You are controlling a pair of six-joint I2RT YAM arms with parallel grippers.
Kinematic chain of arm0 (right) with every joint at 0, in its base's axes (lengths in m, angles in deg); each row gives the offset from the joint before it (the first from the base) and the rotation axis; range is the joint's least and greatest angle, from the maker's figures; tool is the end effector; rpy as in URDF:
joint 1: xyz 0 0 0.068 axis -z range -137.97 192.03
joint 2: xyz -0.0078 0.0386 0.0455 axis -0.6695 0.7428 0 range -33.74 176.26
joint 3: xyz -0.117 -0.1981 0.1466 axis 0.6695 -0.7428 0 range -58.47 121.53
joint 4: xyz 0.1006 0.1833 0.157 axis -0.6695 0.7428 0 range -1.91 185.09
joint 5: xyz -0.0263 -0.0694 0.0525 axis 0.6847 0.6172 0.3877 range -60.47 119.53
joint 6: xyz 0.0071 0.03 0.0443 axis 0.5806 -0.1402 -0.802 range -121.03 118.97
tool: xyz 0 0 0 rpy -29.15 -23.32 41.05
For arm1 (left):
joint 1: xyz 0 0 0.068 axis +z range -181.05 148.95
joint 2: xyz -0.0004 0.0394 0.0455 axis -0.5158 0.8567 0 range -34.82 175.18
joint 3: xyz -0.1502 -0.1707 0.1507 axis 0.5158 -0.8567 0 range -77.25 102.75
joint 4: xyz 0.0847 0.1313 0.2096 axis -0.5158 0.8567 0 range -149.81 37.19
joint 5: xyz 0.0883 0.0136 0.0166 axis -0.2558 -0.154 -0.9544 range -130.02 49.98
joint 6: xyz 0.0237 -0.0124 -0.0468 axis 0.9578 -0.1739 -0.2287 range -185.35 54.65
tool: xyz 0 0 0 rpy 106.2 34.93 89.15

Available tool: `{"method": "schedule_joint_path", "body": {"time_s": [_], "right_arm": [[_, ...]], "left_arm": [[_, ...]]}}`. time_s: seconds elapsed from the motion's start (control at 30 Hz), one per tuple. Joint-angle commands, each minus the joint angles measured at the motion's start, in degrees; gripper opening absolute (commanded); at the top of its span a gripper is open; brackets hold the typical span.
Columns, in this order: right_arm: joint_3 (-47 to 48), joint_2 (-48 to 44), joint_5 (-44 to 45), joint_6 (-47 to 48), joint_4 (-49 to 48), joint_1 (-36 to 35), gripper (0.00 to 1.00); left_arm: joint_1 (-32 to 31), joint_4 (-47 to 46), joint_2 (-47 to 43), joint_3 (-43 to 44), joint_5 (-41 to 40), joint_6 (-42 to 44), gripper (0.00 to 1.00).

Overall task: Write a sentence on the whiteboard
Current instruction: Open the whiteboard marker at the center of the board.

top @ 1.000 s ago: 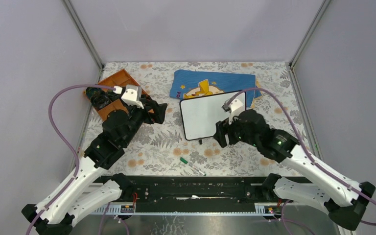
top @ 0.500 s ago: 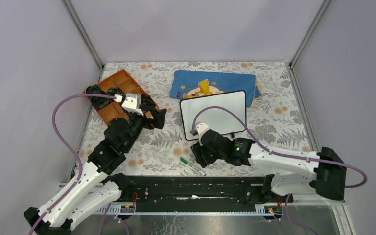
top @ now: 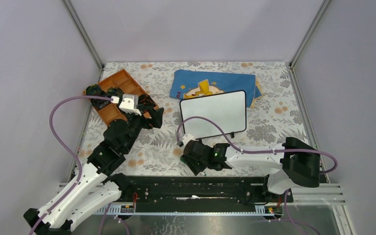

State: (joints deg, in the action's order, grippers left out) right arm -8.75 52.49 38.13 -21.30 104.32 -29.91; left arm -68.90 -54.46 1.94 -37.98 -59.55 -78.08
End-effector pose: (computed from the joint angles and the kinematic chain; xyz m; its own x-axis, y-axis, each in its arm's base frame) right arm 0.0986 0.2848 0.1924 -0.5474 -0.5739 -0.6091 -0.7701 0.6304 0.0981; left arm 0.1320 -0.0874 0.3369 -0.1074 -0.1796 -0.9779 0.2983 0.9324 -0.2040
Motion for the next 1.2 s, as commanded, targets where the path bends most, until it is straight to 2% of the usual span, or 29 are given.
{"method": "schedule_joint_path", "body": {"time_s": [0.0,0.5,1.17], "right_arm": [[2.6,1.9,1.6,-1.7,-2.2,-0.5,0.52],[2.1,6.0,1.6,-2.9,-2.6,-0.7,0.45],[-1.2,6.6,2.2,-5.2,-3.2,-0.7,0.35]], "left_arm": [[-0.1,-3.0,-0.7,-0.6,-1.0,-0.1,0.99],[-0.1,-2.9,-0.5,-0.6,-0.2,0.0,0.99],[-0.1,-2.7,-0.1,-0.6,0.2,-0.1,0.99]]}}
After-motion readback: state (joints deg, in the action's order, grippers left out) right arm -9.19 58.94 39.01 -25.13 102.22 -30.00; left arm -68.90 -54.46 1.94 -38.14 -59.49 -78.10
